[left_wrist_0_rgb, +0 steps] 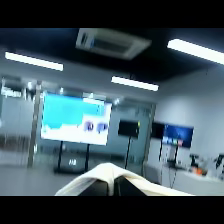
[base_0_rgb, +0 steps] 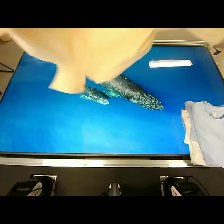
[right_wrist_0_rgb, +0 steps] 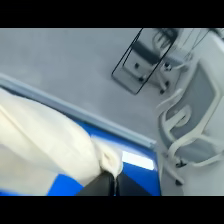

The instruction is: Fold the shirts.

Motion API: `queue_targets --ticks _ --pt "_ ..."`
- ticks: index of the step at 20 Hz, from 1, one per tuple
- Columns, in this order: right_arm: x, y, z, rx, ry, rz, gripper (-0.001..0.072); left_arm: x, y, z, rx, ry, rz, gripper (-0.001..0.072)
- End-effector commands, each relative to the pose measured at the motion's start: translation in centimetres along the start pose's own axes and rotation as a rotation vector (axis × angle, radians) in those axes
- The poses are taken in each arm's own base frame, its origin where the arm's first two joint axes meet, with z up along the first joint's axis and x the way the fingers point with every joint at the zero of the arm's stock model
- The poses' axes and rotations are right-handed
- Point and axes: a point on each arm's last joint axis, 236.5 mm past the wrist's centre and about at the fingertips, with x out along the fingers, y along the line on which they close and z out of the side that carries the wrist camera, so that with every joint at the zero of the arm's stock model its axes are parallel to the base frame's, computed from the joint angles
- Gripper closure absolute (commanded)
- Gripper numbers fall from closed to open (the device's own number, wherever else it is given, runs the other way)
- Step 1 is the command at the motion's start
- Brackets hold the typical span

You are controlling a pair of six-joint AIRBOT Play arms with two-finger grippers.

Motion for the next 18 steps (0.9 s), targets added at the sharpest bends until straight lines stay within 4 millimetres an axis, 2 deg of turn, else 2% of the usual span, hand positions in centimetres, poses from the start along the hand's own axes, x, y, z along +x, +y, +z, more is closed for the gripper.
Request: queue_targets --ticks 1,5,7,9,10,13,15,16,17,18 --pt "-8.0 -4.2 2.4 0.051 -0.121 -0.111 0.0696 -6.3 -2.4 5.8 0.024 -0.103 0.002 0.0676" --pt "-8.3 -3.3 -0.1 0.045 -0.018 -0.075 0.0696 -5.0 -1.0 2.7 0.048 0.01 0.045 0.0676" --pt "-7.0 -2.2 -2.1 0.021 0.081 -0.036 0.0696 -3.7 0.8 -0.9 0.065 0.137 0.091 0.0676" --pt "-4.5 0.7 -6.6 0.011 0.306 0.067 0.0696 -2.5 3.6 -8.1 0.067 0.38 0.157 0.0676" --pt "-2.9 2.4 -8.9 0.001 0.419 0.123 0.0696 -1.9 5.2 -12.7 0.054 0.521 0.185 0.0676" --pt "2.5 9.1 -16.8 -0.044 0.725 0.324 0.0696 -0.9 9.3 -25.6 -0.006 0.821 0.244 0.0675" --pt "6.8 13.8 -23.6 -0.073 0.861 0.409 0.0696 -1.7 12.0 -35.0 -0.047 0.998 0.284 0.0674" --pt "9.2 15.7 -26.6 -0.058 0.885 0.409 0.0696 -2.9 13.2 -40.1 -0.069 1.091 0.305 0.0674" --pt "11.6 17.6 -29.1 -0.025 0.877 0.396 0.0696 -4.0 14.4 -44.6 -0.085 1.157 0.325 0.0674" --pt "14.6 19.5 -30.8 0.022 0.827 0.383 0.0696 -4.6 15.5 -48.2 -0.107 1.185 0.349 0.0674"
